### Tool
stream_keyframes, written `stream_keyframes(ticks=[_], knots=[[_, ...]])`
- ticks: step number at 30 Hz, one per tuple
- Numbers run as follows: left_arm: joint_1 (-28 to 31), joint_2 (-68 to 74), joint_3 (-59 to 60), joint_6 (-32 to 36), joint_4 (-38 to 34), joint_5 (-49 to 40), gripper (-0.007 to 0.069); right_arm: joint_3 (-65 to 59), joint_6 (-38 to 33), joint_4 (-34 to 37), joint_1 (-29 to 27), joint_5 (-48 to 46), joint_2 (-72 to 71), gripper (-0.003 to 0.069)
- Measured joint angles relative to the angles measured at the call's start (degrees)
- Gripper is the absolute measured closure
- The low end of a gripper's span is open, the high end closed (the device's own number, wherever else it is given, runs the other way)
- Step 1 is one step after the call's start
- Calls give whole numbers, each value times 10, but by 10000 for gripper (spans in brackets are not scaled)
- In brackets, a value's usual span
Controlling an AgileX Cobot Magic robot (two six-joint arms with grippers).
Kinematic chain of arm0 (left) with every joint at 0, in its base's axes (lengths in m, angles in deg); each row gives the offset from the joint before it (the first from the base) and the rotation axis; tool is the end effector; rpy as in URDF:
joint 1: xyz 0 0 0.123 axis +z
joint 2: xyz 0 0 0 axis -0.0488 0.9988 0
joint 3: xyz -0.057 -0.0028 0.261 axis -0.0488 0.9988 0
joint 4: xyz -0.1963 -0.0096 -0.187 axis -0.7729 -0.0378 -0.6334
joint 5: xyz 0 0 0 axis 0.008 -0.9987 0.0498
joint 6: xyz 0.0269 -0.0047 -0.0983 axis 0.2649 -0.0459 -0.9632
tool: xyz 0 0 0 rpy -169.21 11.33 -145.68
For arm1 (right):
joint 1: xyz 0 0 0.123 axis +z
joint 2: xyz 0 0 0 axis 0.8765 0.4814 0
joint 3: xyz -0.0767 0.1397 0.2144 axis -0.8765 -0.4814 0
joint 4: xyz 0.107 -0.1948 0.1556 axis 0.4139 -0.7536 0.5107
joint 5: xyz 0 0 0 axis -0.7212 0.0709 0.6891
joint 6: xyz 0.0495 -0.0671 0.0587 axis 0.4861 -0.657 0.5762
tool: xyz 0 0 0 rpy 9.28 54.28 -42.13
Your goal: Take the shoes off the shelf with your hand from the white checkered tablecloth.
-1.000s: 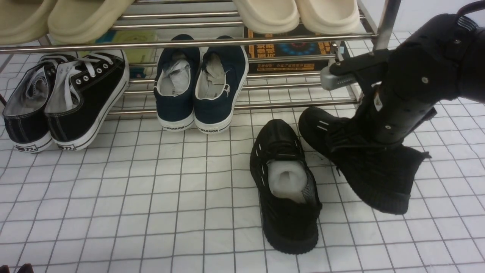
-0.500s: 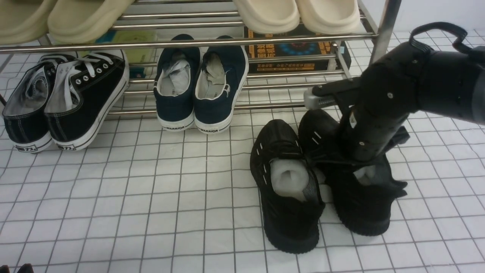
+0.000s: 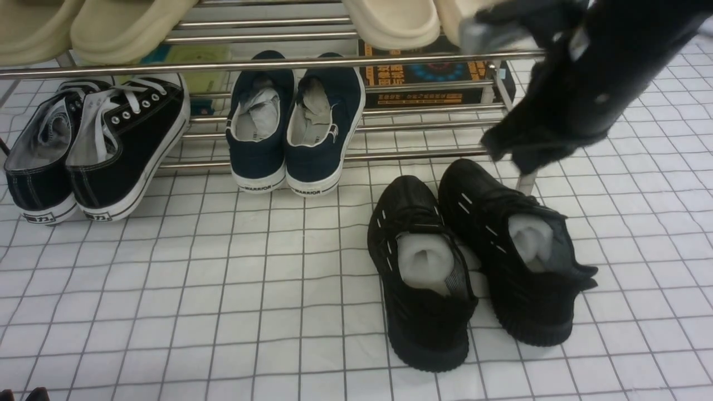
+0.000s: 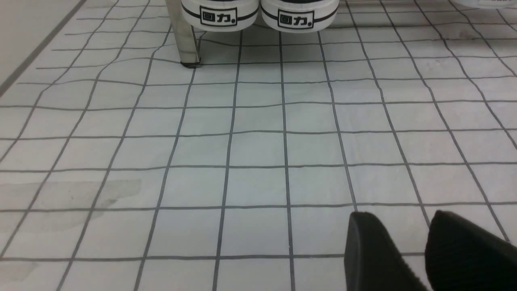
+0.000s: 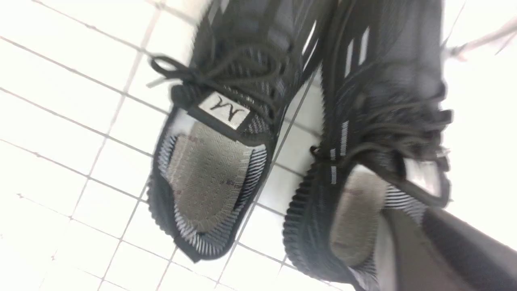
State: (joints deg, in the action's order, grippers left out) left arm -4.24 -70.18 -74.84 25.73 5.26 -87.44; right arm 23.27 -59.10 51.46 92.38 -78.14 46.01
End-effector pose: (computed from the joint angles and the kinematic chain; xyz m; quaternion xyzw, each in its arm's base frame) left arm 0.1009 0.0032 0.1686 0.0048 0.8032 0.0240 0.5953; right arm 0.3062 0.1816 0.3539 -0.2213 0.9452 0.0593 0.2324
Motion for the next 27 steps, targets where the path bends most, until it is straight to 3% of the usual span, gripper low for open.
stream_keyframes(ticks=[3, 12, 14, 22, 27], knots=[[0, 0, 0, 0, 0, 0, 385, -2, -2, 3, 0, -7, -57, 667], [0, 0, 0, 0, 0, 0, 385, -165, -4, 12, 0, 7, -282, 674], [0, 0, 0, 0, 0, 0, 385, -211, -4, 18, 0, 47, -323, 674], [0, 0, 0, 0, 0, -1, 385, -472, -4, 82, 0, 381, -453, 673], [0, 0, 0, 0, 0, -1, 385, -545, -4, 101, 0, 466, -471, 670]])
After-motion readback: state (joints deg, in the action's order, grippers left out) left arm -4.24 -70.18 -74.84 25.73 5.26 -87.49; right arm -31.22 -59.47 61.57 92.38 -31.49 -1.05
